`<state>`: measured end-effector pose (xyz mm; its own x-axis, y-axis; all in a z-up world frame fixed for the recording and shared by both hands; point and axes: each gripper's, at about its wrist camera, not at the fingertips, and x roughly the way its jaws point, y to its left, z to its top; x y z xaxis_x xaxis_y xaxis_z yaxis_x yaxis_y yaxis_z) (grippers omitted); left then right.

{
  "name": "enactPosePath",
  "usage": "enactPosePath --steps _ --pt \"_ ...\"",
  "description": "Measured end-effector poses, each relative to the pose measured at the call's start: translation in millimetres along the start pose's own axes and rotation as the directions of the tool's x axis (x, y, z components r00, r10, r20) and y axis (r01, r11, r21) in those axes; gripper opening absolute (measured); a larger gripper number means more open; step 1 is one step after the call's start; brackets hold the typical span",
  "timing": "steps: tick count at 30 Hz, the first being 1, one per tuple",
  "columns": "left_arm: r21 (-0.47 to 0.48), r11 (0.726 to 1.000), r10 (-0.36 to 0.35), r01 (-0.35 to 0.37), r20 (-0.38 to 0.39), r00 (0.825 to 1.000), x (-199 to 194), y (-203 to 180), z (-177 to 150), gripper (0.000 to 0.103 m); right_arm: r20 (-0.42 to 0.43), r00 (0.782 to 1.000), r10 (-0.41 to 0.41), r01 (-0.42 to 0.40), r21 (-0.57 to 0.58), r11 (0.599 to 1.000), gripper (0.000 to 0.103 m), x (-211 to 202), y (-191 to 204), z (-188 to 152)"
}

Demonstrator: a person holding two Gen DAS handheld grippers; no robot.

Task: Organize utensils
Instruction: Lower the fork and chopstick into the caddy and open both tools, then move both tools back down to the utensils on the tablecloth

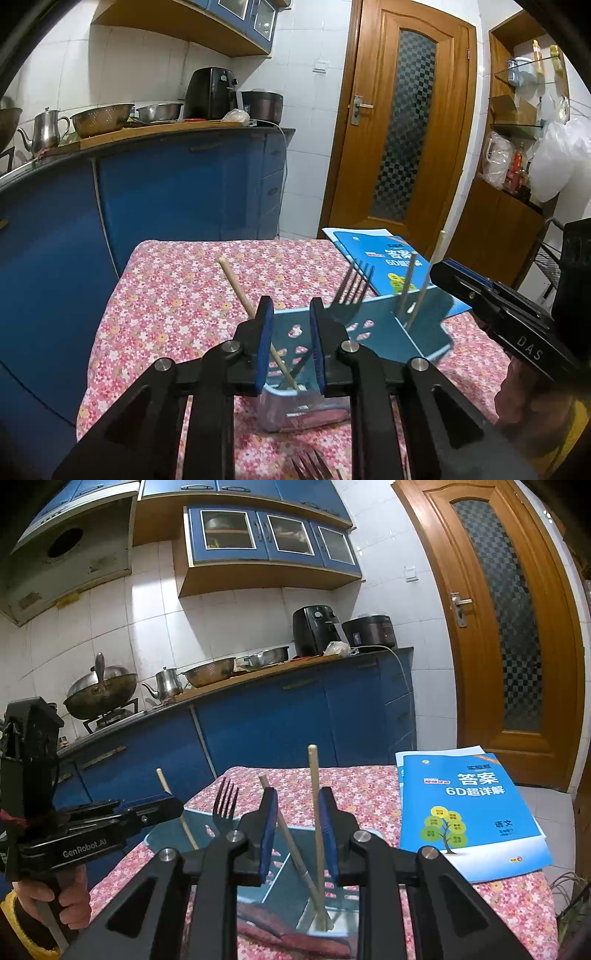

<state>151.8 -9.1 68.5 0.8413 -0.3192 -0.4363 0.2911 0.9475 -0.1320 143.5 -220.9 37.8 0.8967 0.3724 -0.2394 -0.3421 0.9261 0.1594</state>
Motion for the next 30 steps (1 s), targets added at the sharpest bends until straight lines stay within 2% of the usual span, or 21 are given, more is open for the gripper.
enactPosePath --steps 9,18,24,30 --pt "0.006 1.0 -0.014 0.014 -0.016 1.0 -26 -8 -7 0.019 -0.02 1.0 -0.006 0.006 0.005 1.0 0.025 -30 7 3" --pt "0.009 1.0 -0.019 0.019 -0.073 0.997 -47 -14 -22 0.019 -0.098 0.994 -0.047 0.044 -0.033 0.998 0.025 -56 18 -6" --pt "-0.001 0.999 -0.035 0.035 -0.124 0.992 -54 -15 -36 0.019 -0.184 0.981 -0.068 0.066 -0.022 0.998 0.025 -68 22 -21" --pt "-0.023 0.999 -0.051 0.047 -0.198 0.979 -56 -17 -55 0.019 -0.295 0.952 -0.086 0.086 -0.013 0.996 0.025 -70 20 -41"
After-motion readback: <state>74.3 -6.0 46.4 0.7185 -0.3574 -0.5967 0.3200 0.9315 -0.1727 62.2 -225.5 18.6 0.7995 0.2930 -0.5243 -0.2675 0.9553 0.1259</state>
